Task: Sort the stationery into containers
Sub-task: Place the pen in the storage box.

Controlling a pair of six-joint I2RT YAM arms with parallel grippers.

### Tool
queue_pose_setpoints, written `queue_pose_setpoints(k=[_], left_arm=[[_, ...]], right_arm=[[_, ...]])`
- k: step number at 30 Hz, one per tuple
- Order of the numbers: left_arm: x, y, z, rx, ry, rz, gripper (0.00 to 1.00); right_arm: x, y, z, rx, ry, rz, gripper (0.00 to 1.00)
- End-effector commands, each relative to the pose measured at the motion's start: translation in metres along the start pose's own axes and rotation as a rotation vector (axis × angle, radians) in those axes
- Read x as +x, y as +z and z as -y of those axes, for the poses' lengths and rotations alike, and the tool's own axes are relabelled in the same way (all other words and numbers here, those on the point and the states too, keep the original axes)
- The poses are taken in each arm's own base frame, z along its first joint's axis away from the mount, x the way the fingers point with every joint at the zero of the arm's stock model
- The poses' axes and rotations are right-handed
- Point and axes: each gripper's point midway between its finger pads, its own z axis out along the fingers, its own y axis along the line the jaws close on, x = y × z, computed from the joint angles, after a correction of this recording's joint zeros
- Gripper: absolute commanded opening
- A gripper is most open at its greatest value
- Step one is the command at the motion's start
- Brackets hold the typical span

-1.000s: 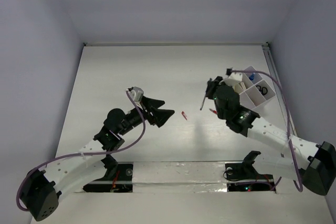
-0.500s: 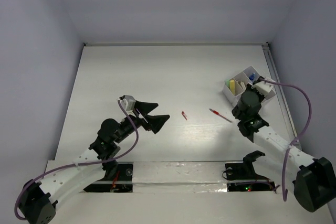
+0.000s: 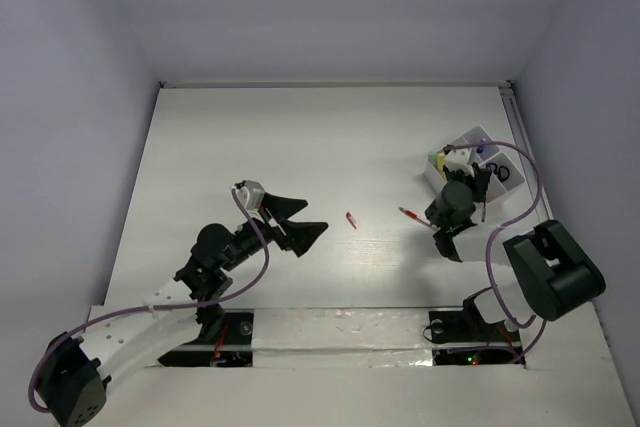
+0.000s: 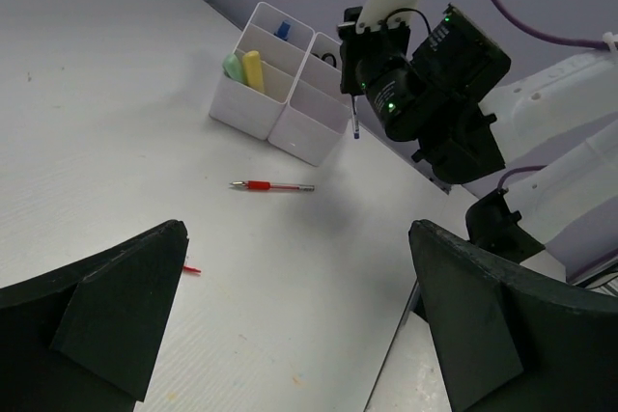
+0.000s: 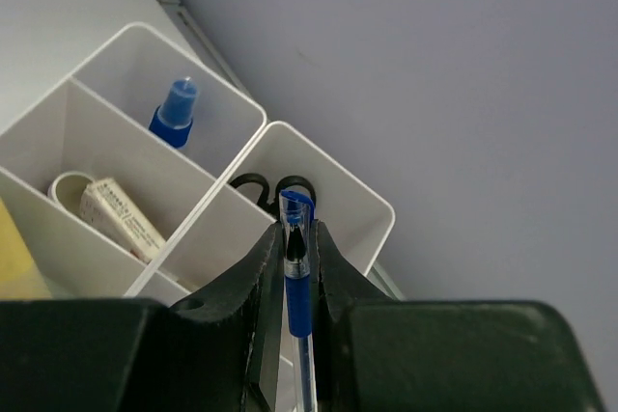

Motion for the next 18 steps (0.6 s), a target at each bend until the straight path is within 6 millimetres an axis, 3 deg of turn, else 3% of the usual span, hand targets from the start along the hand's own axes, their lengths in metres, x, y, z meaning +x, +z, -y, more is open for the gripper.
queue_pose_setpoints(k=[1,4,6,8,10,11,13,14,18], left_arm=[[-0.012,0.002,0.012,0.051,0.009,0.046,0.99],[-0.011,0.003,0.011,0.050,0.013,0.044,0.99],[-0.009,0.004,0.009,0.045,0.009,0.034,0.99],[-0.008,0.005,0.009,0.046,0.010,0.030,0.99],[-0.008,0.006,0.010,0.049,0.011,0.030,0.99],[-0.008,0.006,0.009,0.048,0.010,0.028,0.99],[-0.008,0.006,0.010,0.049,0.010,0.027,0.99],[-0.007,0.006,0.009,0.048,0.010,0.025,0.99],[-0.007,0.006,0.009,0.047,0.012,0.024,0.99]], right_arm=[[-0.032,0.000,0.032,0.127,0.386,0.115,0.00],[-0.035,0.002,0.025,0.113,0.396,0.124,0.00],[-0.043,0.004,0.031,0.135,0.390,0.124,0.00],[-0.061,0.004,0.045,0.159,0.442,0.143,0.00],[-0.072,0.002,0.047,0.139,0.448,0.147,0.00],[-0.087,0.001,0.055,0.124,0.544,0.178,0.00],[-0.088,0.001,0.039,0.032,0.495,0.161,0.00],[-0.095,0.000,0.030,-0.026,0.582,0.168,0.00],[-0.081,0.001,0.019,-0.066,0.585,0.146,0.00]])
